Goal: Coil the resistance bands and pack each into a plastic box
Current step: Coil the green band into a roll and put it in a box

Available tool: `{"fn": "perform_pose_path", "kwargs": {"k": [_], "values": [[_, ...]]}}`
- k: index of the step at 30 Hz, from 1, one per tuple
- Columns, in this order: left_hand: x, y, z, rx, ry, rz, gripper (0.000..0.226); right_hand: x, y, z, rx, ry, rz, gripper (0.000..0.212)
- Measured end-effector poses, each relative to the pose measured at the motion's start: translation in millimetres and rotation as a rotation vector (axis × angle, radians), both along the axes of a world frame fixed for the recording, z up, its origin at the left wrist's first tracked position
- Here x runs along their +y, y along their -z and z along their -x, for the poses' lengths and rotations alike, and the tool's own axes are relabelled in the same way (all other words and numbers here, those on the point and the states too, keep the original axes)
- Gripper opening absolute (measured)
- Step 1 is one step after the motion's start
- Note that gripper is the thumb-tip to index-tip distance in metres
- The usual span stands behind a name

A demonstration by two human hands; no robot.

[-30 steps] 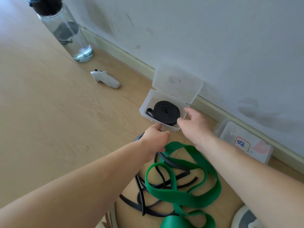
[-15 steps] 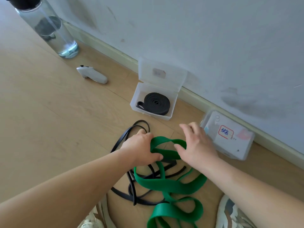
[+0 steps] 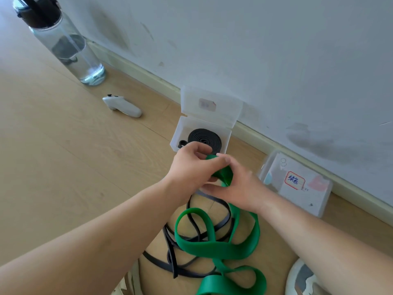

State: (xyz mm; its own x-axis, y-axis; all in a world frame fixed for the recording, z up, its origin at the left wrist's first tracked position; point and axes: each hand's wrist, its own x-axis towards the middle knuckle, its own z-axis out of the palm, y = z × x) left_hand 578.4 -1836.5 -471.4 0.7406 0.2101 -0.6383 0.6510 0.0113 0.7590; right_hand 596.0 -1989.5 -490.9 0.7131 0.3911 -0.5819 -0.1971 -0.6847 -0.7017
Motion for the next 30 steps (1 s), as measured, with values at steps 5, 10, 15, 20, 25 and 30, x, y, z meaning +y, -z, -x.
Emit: {"fn": "perform_pose_path", "kwargs": {"k": [5,10,15,20,25,30], "values": [[7.3,-2.5,-5.5,-0.176,0.134,-0.106,0.022,-5.7,13.7,-7.2,-0.077,0.110,0.030,0.010],[6.7,-12.6,-3.1,-0.212,0.369,-0.191,0.040,-9.9,-9.8,-10.5,-0.064,0.095,0.045,0.020],[8.5,-58.5,-10.0,-0.225,0.418,-0.214,0.023,-13.0,-64.5,-11.2,0.011,-0.044,0.028,0.025],[10.1,-153.7,-12.3,-0.317,0.511,-0.269,0.012,-22.1,-155.7,-14.4,-0.002,-0.098,0.001,0.029],[-1.5,-268.3,-0.1,-0.456,0.565,-0.389,0.014,-39.8,-258.8,0.7,0.097,-0.125,-0.204,0.022],[-16.5,-363.6,27.3,-0.595,0.424,-0.385,0.017,-44.2,-342.5,35.8,-0.079,0.093,-0.367,0.022]]}}
